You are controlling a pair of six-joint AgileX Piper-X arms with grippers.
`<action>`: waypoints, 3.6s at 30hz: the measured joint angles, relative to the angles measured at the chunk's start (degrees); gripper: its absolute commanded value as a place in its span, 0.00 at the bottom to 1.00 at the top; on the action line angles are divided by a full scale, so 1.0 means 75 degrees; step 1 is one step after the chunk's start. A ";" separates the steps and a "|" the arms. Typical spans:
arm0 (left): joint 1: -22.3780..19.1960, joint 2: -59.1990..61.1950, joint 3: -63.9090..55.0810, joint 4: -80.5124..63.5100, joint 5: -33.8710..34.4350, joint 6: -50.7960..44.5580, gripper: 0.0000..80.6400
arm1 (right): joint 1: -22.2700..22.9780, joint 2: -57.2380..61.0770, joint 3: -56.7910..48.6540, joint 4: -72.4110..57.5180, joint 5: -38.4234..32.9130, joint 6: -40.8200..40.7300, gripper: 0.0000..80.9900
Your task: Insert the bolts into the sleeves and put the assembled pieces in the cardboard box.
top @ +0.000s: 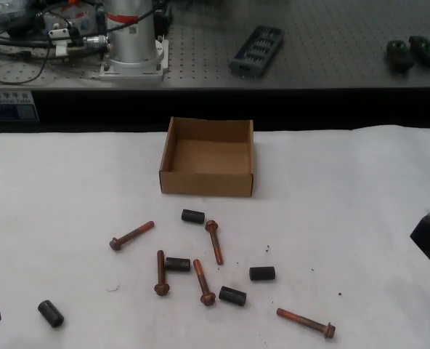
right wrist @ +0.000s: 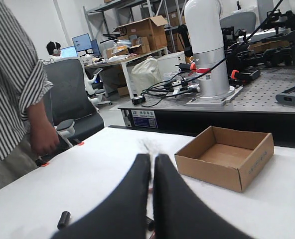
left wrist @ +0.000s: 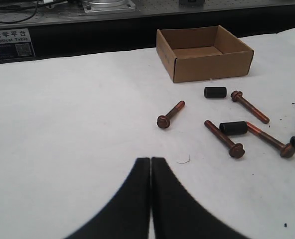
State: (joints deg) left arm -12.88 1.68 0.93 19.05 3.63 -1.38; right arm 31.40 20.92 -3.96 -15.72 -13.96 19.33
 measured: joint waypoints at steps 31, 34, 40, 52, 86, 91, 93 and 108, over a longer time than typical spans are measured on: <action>0.1048 0.0000 0.0000 -0.2004 0.3301 -0.4163 0.01 | 0.0000 0.0000 0.0000 0.0000 0.0061 -0.0069 0.06; 0.1048 0.0000 0.0000 -0.2005 0.3316 -0.4751 0.01 | 0.0000 0.0000 0.0000 0.0000 0.0061 -0.0069 0.06; 0.1048 0.0000 0.0000 -0.2208 0.3517 -0.6426 0.01 | 0.0000 0.0000 0.0000 0.0000 0.0061 -0.0069 0.06; 0.1048 0.0000 0.0000 -0.2211 0.3916 -0.7826 0.01 | 0.0000 0.0000 0.0000 -0.0106 0.0077 -0.0119 0.06; -0.0445 0.7970 -0.4192 -0.2228 0.3747 -0.3935 0.01 | 0.0000 0.6258 -0.3636 0.2916 -0.0454 -0.0328 0.06; -0.1708 0.9522 -0.5373 -0.2236 0.2426 -0.4175 0.01 | -0.0252 0.6262 -0.3903 0.3719 0.0082 -0.0706 0.06; -0.2134 1.0345 -0.5845 -0.2236 0.2049 -0.4561 0.01 | -0.0489 0.6262 -0.3914 0.3936 0.0149 -0.0704 0.06; -0.2636 1.2994 -0.8276 -0.0328 0.1443 -0.5370 0.21 | -0.1284 0.6262 -0.3914 0.4621 -0.0221 -0.0714 0.06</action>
State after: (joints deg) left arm -32.65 99.14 -61.14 16.59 14.45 -41.66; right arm 21.77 67.89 -33.31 18.93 -15.62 13.97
